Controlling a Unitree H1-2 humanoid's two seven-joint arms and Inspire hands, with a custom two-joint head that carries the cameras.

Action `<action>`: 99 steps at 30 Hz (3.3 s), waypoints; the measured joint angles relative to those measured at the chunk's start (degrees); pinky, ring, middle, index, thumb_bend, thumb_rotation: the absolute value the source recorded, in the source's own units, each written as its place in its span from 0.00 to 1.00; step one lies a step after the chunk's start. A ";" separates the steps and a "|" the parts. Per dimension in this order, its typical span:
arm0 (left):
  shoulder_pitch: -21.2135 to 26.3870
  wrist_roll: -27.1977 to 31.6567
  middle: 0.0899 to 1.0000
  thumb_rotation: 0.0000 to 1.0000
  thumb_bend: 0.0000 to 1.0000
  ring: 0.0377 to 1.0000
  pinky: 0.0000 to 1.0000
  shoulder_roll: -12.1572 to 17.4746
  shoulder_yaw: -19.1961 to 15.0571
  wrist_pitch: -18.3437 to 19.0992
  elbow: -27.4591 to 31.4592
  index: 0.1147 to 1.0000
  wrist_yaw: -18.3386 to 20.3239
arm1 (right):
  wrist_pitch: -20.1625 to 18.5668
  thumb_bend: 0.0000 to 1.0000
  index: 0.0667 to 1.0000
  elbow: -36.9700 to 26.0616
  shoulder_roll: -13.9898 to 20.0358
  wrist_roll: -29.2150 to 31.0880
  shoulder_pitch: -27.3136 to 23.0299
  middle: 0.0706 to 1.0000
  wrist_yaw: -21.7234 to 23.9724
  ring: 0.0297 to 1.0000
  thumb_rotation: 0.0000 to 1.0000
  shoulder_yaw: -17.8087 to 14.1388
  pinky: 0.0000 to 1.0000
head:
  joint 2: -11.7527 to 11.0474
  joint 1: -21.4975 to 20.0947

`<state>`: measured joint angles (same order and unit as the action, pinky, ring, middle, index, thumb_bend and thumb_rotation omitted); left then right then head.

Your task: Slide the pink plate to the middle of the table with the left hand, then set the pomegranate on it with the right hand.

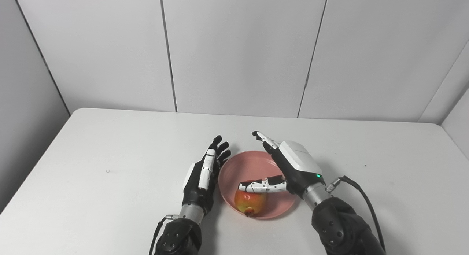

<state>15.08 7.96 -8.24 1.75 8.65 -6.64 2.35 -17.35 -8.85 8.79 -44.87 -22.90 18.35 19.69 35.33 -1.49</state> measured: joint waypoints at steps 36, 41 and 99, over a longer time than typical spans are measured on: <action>-0.72 0.71 0.99 1.00 0.45 0.97 0.98 1.93 -0.88 -0.11 1.50 0.98 0.91 | 4.73 0.90 1.00 0.26 -4.59 37.60 10.53 1.00 -12.22 0.98 1.00 -21.96 0.94 | -1.14 -4.74; -1.48 0.55 1.00 1.00 0.44 1.00 1.00 3.33 -0.60 -1.73 1.65 1.00 1.34 | 4.61 0.84 1.00 0.23 -6.52 42.38 12.39 1.00 -12.46 1.00 1.00 -22.32 1.00 | -1.14 -5.36; -3.03 -2.81 1.00 1.00 0.43 1.00 1.00 5.84 0.46 -5.57 1.96 1.00 1.21 | 4.33 0.29 0.99 0.49 -10.54 47.24 14.84 1.00 -15.48 0.99 1.00 -19.52 1.00 | -2.20 -7.38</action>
<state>12.05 5.15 -2.40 2.21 3.08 -4.67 3.57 -13.02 -8.37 -1.75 2.38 -8.06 2.88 0.18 33.13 -8.88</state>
